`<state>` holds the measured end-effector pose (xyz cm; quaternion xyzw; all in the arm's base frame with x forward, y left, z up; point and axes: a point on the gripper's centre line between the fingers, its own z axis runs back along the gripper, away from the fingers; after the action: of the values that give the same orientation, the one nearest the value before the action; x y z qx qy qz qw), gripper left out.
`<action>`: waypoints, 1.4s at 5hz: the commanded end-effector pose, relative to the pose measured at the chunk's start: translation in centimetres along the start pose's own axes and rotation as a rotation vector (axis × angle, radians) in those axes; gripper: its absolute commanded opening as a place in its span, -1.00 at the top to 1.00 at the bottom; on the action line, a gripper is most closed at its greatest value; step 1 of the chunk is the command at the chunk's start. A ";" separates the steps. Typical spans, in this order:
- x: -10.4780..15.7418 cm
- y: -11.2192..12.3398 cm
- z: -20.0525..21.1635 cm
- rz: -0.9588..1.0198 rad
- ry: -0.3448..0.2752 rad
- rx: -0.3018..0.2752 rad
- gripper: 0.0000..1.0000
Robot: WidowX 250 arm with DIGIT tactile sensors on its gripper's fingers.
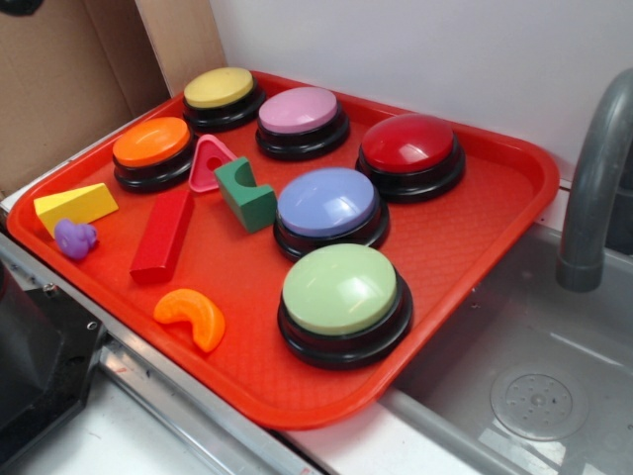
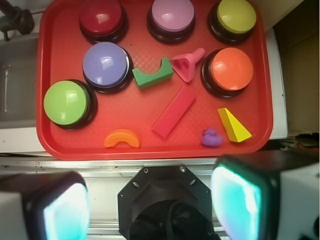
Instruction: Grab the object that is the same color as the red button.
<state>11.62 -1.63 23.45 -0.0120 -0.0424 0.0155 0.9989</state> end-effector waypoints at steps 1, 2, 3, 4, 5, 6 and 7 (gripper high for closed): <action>0.0 0.0 0.0 0.000 0.000 0.000 -1.00; 0.8 0.6 -2.1 0.069 -0.011 -0.002 -1.00; 1.3 1.2 -4.8 0.170 -0.019 -0.031 -1.00; 1.5 1.6 -7.5 0.281 -0.025 -0.031 -1.00; 1.3 2.2 -11.0 0.471 -0.028 0.009 -1.00; 1.4 2.8 -14.5 0.605 -0.068 0.059 -1.00; 1.4 3.4 -17.1 0.676 -0.078 0.084 -1.00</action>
<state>14.00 1.26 6.05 0.0207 -0.0640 0.3466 0.9356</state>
